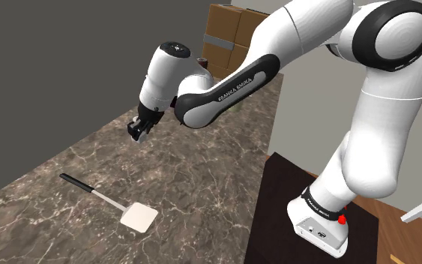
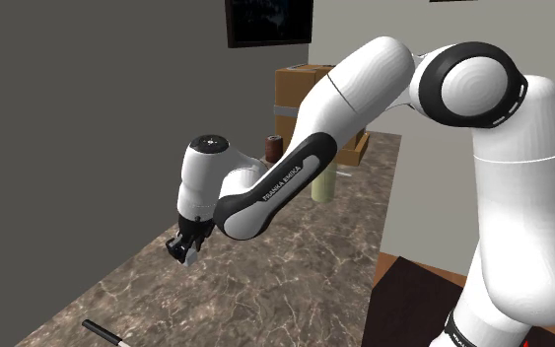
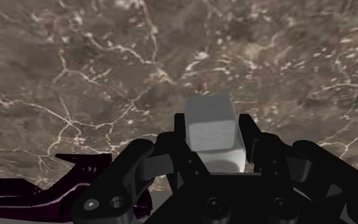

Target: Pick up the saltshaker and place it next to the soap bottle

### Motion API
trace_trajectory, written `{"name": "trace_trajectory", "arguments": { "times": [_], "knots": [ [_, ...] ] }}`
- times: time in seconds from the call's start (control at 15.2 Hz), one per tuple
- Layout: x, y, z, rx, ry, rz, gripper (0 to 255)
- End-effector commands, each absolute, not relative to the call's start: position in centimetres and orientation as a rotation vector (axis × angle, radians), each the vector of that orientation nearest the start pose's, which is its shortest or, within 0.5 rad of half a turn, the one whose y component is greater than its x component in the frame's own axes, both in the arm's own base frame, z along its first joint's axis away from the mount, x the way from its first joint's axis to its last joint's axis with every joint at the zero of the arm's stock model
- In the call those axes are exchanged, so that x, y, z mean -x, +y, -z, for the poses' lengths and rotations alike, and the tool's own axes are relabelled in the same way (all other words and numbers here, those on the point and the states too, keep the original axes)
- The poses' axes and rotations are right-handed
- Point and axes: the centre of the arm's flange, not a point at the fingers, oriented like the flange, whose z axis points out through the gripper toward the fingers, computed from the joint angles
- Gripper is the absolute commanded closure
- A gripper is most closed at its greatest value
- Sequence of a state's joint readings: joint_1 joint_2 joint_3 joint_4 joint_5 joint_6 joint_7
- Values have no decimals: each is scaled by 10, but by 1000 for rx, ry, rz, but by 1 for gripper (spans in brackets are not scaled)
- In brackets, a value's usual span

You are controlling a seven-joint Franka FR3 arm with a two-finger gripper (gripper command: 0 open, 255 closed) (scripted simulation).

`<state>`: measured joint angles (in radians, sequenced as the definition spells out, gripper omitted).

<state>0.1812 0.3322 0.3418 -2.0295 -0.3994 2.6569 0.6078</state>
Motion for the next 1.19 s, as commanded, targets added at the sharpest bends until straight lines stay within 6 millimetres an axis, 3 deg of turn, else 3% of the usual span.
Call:
{"name": "trace_trajectory", "arguments": {
  "times": [0.0, 1.12],
  "knots": [
    [-540, 312, -329, 3021, -309, 528, 255],
    [-540, 312, -419, 3021, -309, 528, 255]
  ]
}}
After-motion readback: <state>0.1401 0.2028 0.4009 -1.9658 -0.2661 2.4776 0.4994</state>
